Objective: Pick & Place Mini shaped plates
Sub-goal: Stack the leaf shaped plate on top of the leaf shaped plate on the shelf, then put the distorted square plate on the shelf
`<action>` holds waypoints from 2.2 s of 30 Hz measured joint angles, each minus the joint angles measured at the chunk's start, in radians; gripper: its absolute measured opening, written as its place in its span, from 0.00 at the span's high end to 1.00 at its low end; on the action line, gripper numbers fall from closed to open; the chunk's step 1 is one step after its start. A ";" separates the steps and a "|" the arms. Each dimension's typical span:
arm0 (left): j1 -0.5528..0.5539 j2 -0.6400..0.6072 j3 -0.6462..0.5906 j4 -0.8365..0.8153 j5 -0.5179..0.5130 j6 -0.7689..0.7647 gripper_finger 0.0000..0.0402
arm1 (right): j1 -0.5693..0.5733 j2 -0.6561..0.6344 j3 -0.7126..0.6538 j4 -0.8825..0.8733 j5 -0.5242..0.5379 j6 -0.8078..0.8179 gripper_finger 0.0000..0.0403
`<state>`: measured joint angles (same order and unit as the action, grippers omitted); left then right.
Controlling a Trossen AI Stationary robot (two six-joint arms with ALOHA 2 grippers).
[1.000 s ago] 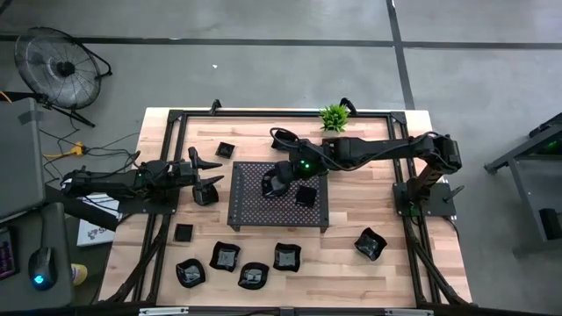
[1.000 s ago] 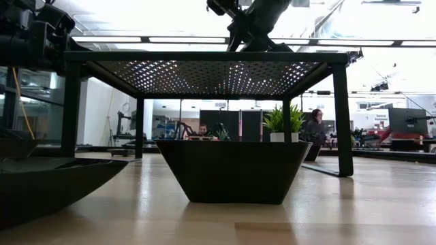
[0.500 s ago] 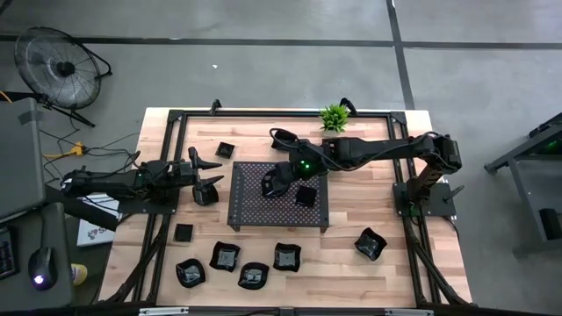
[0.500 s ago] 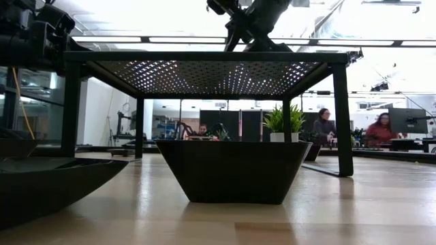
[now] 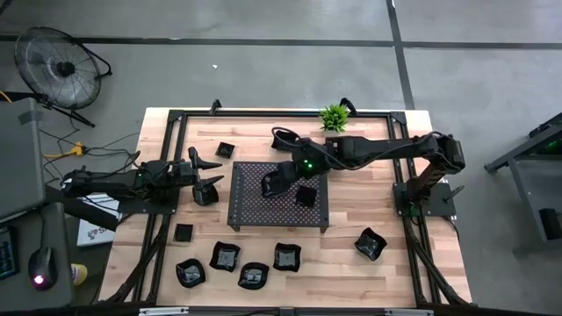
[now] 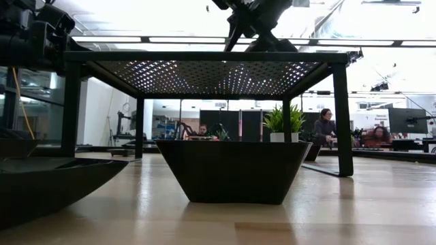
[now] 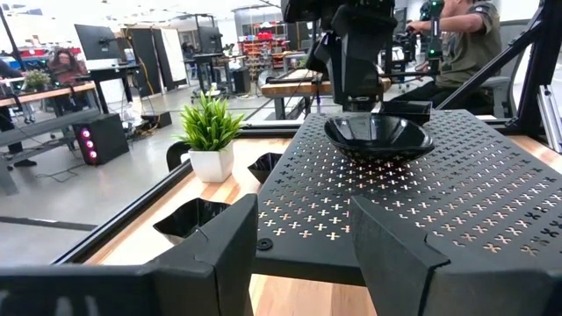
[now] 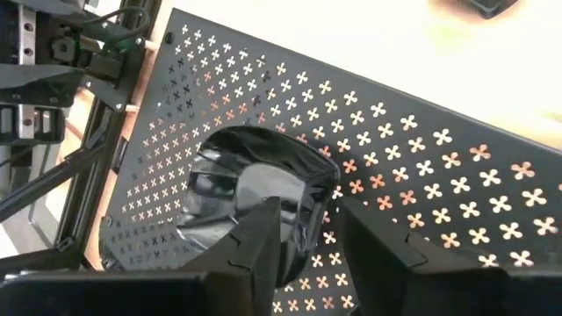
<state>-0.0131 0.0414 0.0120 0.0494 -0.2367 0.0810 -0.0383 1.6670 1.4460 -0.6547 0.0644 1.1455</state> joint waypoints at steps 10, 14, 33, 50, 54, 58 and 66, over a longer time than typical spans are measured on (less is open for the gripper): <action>0.000 0.000 0.000 0.000 0.000 0.000 0.56 | 0.044 -0.077 0.000 -0.079 0.105 0.034 0.72; 0.000 0.000 0.000 0.000 0.000 0.000 0.56 | 0.070 -0.132 -0.012 -0.201 0.171 0.106 0.72; 0.000 0.000 0.000 0.000 0.000 0.000 0.56 | -0.044 -0.545 -0.564 -0.148 0.165 0.223 0.72; 0.000 0.000 0.000 0.000 0.000 0.000 0.56 | -0.352 -0.560 -0.823 0.101 0.059 -0.028 0.72; 0.000 0.000 0.000 0.000 0.000 0.000 0.56 | -0.415 -0.516 -0.823 0.113 -0.003 -0.054 0.72; 0.000 0.000 0.000 0.000 0.000 0.000 0.56 | -0.446 -0.458 -0.823 0.166 -0.091 -0.053 0.72; 0.000 0.000 0.000 0.000 0.000 0.000 0.56 | -0.496 -0.337 -0.778 0.172 -0.127 -0.032 0.72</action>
<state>-0.0130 0.0412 0.0120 0.0492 -0.2363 0.0811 -0.5343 1.3300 0.6682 -0.4830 -0.0629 1.1140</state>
